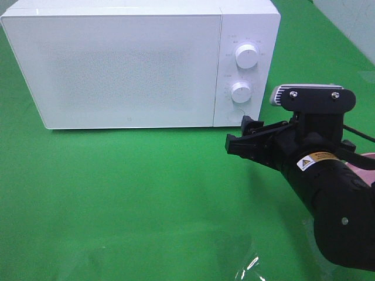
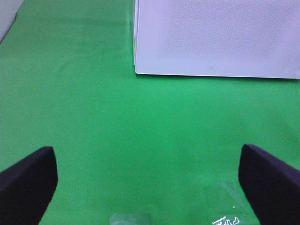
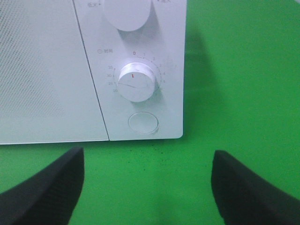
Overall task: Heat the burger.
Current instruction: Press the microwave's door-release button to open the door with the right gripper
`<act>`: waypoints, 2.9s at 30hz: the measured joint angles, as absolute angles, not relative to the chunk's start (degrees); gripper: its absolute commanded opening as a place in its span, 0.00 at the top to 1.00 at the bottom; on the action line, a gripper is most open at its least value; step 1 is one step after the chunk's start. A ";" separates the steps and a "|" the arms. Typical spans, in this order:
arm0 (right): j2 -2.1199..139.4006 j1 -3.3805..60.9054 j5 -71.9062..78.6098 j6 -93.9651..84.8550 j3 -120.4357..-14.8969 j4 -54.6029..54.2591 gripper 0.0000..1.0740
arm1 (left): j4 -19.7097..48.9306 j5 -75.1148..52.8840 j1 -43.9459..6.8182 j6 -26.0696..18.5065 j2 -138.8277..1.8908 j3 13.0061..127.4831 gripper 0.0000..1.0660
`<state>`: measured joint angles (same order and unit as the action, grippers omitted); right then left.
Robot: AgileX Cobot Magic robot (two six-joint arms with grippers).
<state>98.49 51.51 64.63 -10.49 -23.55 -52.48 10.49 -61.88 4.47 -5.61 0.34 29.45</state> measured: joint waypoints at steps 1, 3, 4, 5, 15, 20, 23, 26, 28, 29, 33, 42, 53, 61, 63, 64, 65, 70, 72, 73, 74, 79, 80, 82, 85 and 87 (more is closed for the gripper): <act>98.55 51.51 64.52 -5.56 -23.55 -52.60 0.33 | 10.49 -61.88 4.47 -5.61 0.34 29.45 0.09; 98.55 51.51 64.63 0.40 -23.55 -52.65 0.35 | 10.49 -61.88 4.47 -5.61 0.34 29.45 0.09; 98.55 51.51 64.63 0.40 -23.55 -52.65 0.35 | 10.49 -61.88 4.47 -5.61 0.34 29.45 0.09; 98.61 51.51 64.63 7.10 -23.55 -52.65 0.38 | 10.49 -61.88 4.47 -5.61 0.34 29.45 0.09; 98.61 51.51 64.63 40.97 -23.55 -52.65 0.71 | 10.49 -61.88 4.47 -5.61 0.34 29.45 0.09; 98.61 51.51 64.06 55.29 -23.55 -52.65 0.91 | 10.49 -61.88 4.47 -5.61 0.34 29.45 0.09; 98.66 51.51 62.57 60.62 -23.55 -52.65 1.00 | 10.49 -61.88 4.47 -5.61 0.34 29.45 0.09; 98.66 51.51 60.91 64.29 -23.55 -51.91 1.00 | 10.49 -61.88 4.47 -5.61 0.34 29.45 0.09; 98.66 51.51 60.85 64.80 -23.55 -51.74 1.00 | 10.49 -61.88 4.47 -5.61 0.34 29.45 0.09; 98.66 51.51 60.68 66.12 -23.55 -51.17 1.00 | 10.49 -61.88 4.47 -5.61 0.34 29.45 0.09; 98.66 51.28 59.47 68.47 -23.55 -50.48 1.00 | 10.49 -61.88 4.47 -5.61 0.34 29.45 0.09; 99.29 46.18 57.81 69.67 -25.95 -44.58 1.00 | 10.49 -61.88 4.47 -5.61 0.34 29.45 0.09; 106.28 43.49 56.44 76.66 -30.77 -41.42 1.00 | 10.49 -61.88 4.47 -5.61 0.34 29.45 0.09; 112.70 38.85 55.23 81.19 -37.07 -35.58 1.00 | 10.49 -61.82 4.47 -5.61 0.34 29.45 0.09; 113.39 38.27 54.83 81.47 -37.70 -34.89 1.00 | 10.49 -61.82 4.47 -5.61 0.34 29.45 0.09; 114.48 37.24 53.74 81.99 -38.96 -33.86 1.00 | 10.49 -61.82 4.47 -5.61 0.34 29.45 0.09; 114.48 37.24 53.74 81.99 -38.96 -33.86 1.00 | 10.49 -61.82 4.47 -5.61 0.34 29.45 0.09; 116.83 35.12 52.65 82.62 -41.54 -33.17 1.00 | 10.49 -61.82 4.47 -5.61 0.34 29.45 0.09; 117.80 34.55 52.20 82.68 -42.63 -33.12 1.00 | 10.49 -61.82 4.47 -5.61 0.34 29.45 0.09; 118.66 34.15 51.91 82.68 -43.60 -33.12 1.00 | 10.49 -61.82 4.47 -5.61 0.34 29.45 0.09; 118.66 34.15 51.91 82.68 -43.60 -33.12 1.00 | 10.49 -61.82 4.47 -5.61 0.34 29.45 0.09; 119.98 33.63 51.74 82.74 -45.72 -32.54 1.00 | 10.49 -61.82 4.47 -5.61 0.34 29.45 0.09; 120.66 33.35 51.74 82.79 -46.41 -32.43 1.00 | 10.49 -61.82 4.47 -5.61 0.34 29.45 0.09; 120.95 33.17 51.57 82.79 -46.58 -32.31 1.00 | 10.49 -61.82 4.47 -5.61 0.34 29.45 0.09; 122.04 32.43 51.22 83.54 -47.38 -32.26 1.00 | 10.49 -61.82 4.47 -5.61 0.34 29.45 0.09; 122.10 32.26 51.34 83.94 -47.44 -32.26 1.00 | 10.49 -61.82 4.47 -5.61 0.34 29.45 0.09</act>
<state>122.10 32.26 51.34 83.94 -47.44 -32.26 10.49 -61.82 4.47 -5.61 0.34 29.45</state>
